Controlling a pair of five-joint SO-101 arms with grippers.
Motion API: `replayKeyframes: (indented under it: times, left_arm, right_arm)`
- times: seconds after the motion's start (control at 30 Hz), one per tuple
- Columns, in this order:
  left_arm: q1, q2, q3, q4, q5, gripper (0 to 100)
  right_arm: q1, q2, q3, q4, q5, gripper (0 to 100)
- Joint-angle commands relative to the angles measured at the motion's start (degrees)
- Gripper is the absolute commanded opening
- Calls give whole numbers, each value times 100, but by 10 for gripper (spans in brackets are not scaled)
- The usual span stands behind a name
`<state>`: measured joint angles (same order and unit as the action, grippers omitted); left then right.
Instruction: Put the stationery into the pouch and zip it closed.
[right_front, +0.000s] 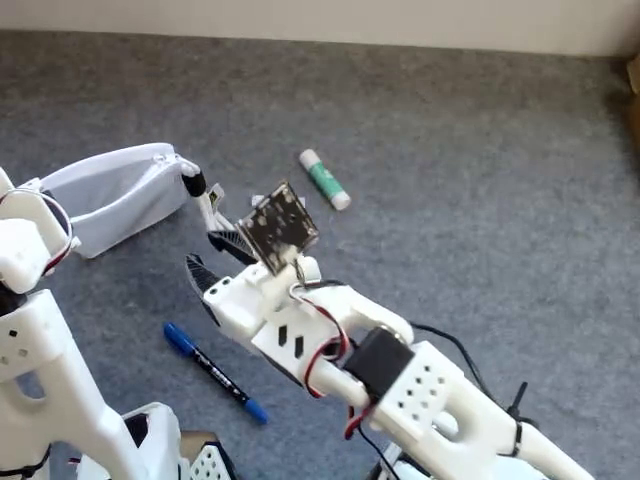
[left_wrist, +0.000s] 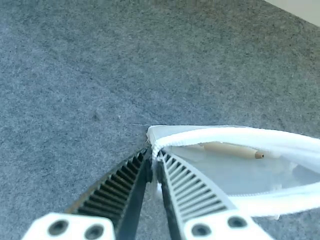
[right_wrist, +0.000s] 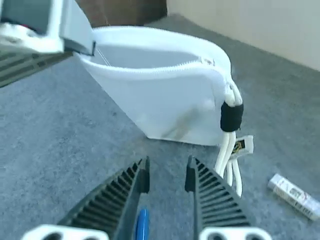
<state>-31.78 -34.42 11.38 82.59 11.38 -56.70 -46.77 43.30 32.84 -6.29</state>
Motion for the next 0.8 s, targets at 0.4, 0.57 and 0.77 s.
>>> replayKeyframes:
  times: [0.4,0.57,0.77]
  left_arm:
    - [-110,66,119,-9,70,7]
    - [-110,66,127,0,62,7]
    - [-110,66,110,-9,70,7]
  right_arm:
    - [-84,848,-48,866,-132,117]
    - [-585,1288,-40,866,-141,117]
    - [-919,1824,-40,848,-141,117]
